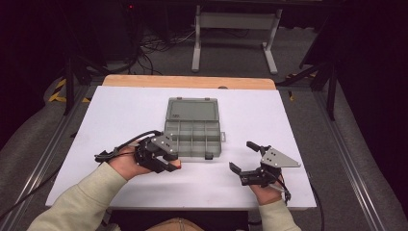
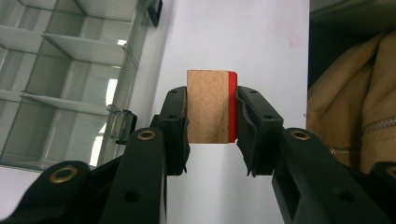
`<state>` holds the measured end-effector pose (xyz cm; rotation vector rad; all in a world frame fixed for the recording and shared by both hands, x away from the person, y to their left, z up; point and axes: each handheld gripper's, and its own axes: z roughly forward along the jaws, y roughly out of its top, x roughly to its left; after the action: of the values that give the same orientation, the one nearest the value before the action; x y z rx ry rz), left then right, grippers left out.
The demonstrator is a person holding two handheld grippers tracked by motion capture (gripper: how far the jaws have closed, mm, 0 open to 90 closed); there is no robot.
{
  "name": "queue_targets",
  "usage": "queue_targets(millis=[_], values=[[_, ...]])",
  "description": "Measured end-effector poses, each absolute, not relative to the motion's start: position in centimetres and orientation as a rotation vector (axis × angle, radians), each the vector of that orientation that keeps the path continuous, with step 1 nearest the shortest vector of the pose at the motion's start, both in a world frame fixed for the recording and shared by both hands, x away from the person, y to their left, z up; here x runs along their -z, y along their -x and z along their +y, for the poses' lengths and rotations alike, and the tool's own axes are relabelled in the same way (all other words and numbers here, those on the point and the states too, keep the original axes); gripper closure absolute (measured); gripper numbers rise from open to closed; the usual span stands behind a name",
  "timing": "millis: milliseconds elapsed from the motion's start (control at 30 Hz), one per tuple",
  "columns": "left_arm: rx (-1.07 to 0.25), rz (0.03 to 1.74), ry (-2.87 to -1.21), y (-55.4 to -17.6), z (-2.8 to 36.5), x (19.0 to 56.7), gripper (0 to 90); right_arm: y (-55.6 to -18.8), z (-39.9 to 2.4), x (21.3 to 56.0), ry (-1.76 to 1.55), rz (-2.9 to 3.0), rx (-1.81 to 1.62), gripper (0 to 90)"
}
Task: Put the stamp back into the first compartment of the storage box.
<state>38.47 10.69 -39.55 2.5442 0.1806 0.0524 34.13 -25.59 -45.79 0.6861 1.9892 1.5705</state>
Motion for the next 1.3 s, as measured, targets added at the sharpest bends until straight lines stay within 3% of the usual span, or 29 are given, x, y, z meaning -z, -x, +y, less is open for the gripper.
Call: queue_targets(millis=[1300], values=[[-0.239, 0.518, -2.46, -44.2, 11.3, 38.1, 66.0, -34.3, -25.5, 45.9, -0.68, 2.004, -1.574, 3.3]])
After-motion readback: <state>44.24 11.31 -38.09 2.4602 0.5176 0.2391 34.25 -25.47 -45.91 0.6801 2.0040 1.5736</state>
